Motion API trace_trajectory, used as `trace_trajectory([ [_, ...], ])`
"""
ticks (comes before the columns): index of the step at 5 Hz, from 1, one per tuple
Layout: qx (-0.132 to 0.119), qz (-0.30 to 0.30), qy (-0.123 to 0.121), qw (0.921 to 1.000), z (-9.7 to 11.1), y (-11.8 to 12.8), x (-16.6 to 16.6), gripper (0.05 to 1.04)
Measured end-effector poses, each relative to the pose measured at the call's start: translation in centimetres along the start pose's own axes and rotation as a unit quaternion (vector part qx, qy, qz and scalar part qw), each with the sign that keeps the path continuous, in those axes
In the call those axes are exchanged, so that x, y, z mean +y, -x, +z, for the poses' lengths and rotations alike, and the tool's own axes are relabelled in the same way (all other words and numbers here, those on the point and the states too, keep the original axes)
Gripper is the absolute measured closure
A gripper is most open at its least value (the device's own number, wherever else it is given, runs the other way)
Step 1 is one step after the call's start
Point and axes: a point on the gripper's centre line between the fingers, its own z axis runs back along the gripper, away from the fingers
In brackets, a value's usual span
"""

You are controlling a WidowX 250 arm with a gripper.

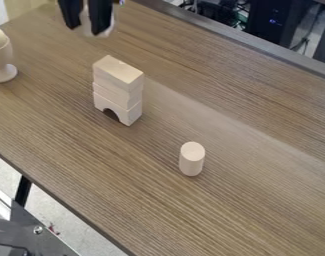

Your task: Place the cube on top of the tower

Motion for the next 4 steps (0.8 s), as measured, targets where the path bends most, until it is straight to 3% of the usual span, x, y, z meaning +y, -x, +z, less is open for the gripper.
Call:
trace_trajectory([
  [4,0.013,-0.105,-0.046,0.9933,-0.53,-0.81,-1.8,0.536],
])
